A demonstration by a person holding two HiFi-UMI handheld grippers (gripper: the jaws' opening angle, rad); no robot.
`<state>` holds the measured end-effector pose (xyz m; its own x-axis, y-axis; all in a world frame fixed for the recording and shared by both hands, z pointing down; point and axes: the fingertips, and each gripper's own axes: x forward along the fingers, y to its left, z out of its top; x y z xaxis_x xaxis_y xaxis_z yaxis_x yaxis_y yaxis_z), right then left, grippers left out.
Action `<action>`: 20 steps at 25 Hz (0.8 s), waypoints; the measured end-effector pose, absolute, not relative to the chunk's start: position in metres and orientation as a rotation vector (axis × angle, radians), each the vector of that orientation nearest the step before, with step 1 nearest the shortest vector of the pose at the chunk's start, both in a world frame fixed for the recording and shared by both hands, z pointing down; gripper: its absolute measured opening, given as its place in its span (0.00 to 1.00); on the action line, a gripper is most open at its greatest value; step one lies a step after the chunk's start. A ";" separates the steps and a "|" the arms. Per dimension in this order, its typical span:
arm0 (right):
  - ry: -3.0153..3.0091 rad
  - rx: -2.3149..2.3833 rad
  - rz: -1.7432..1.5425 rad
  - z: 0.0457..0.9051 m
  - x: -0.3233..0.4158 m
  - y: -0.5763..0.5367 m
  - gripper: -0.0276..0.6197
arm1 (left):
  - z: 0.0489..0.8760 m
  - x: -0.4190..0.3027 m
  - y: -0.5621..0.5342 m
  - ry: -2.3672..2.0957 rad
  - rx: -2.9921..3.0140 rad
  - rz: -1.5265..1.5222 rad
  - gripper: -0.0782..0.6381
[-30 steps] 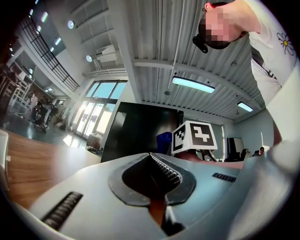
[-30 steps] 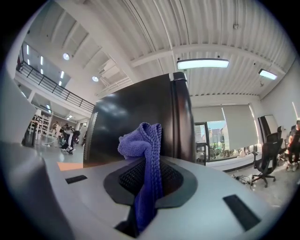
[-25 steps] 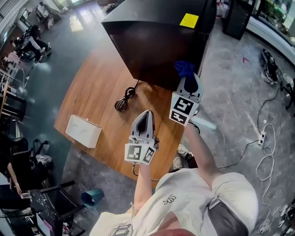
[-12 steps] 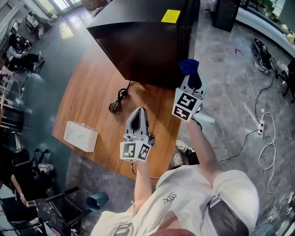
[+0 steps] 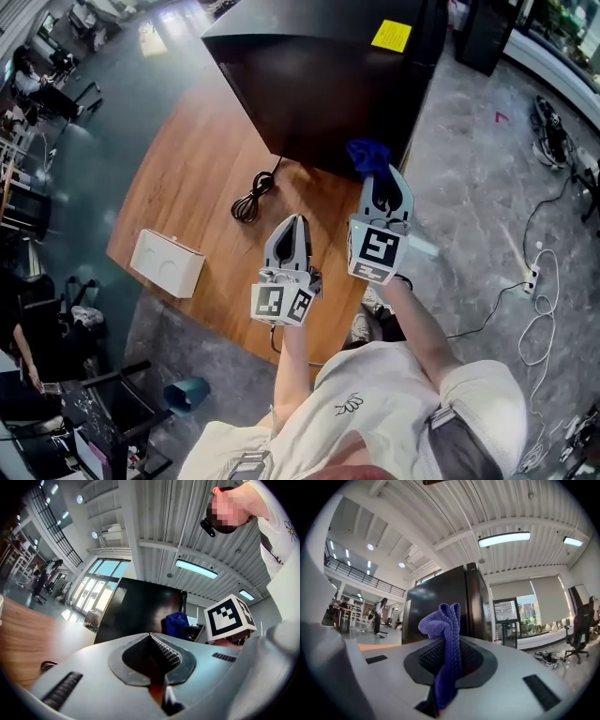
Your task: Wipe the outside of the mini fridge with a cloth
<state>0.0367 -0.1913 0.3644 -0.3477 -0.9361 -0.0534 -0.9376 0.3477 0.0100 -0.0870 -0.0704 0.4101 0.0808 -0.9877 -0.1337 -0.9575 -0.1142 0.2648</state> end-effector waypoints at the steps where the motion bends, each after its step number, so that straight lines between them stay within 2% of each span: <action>1: 2.573 -1.733 0.054 0.365 0.021 -0.191 0.14 | 0.411 -0.093 -0.070 -2.030 2.217 -0.417 0.12; 14: 2.794 -1.434 0.026 0.409 -0.189 -0.231 0.14 | 0.464 -0.201 -0.038 -2.235 1.880 -0.358 0.12; 20: 2.809 -1.474 0.037 0.427 -0.257 -0.274 0.14 | 0.484 -0.222 -0.035 -2.244 1.783 -0.357 0.12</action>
<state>-0.2569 -0.2743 0.4269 -0.5680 -0.8228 0.0167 -0.8221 0.5683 0.0352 -0.2222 -0.0348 0.4841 -0.2183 -0.9749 0.0444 -0.9130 0.2201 0.3434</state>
